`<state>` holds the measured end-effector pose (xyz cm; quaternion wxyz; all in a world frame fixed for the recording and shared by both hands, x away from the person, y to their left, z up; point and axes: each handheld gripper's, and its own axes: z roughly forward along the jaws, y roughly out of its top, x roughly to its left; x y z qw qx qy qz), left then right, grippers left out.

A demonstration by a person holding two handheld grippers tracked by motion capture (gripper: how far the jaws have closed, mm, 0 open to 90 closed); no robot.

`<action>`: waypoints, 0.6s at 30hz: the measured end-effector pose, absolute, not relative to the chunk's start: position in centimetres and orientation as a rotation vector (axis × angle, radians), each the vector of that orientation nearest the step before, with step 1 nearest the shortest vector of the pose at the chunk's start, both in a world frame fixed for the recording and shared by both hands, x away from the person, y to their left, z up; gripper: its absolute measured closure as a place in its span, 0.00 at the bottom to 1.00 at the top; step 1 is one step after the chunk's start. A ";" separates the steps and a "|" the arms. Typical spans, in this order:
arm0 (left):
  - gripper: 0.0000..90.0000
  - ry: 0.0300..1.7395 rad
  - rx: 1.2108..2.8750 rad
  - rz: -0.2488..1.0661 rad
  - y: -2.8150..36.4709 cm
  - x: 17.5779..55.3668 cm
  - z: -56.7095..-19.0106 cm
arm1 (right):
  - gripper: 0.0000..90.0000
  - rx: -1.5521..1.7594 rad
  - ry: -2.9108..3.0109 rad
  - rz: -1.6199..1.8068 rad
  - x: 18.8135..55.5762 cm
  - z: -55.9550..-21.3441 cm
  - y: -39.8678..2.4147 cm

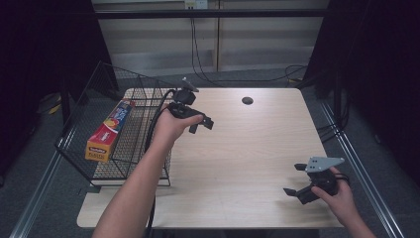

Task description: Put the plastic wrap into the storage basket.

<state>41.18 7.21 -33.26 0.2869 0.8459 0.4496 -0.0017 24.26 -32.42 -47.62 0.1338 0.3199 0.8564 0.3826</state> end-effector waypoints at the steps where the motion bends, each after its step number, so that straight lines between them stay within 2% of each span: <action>1: 0.06 1.205 2.252 -0.008 7.1 41.1 -33.4 | 0.03 0.930 2.482 1.104 24.2 -47.6 -32.4; 18: 0.06 1.150 2.293 -0.046 5.9 40.2 -35.6 | 0.03 0.922 2.490 1.101 24.2 -47.7 -32.3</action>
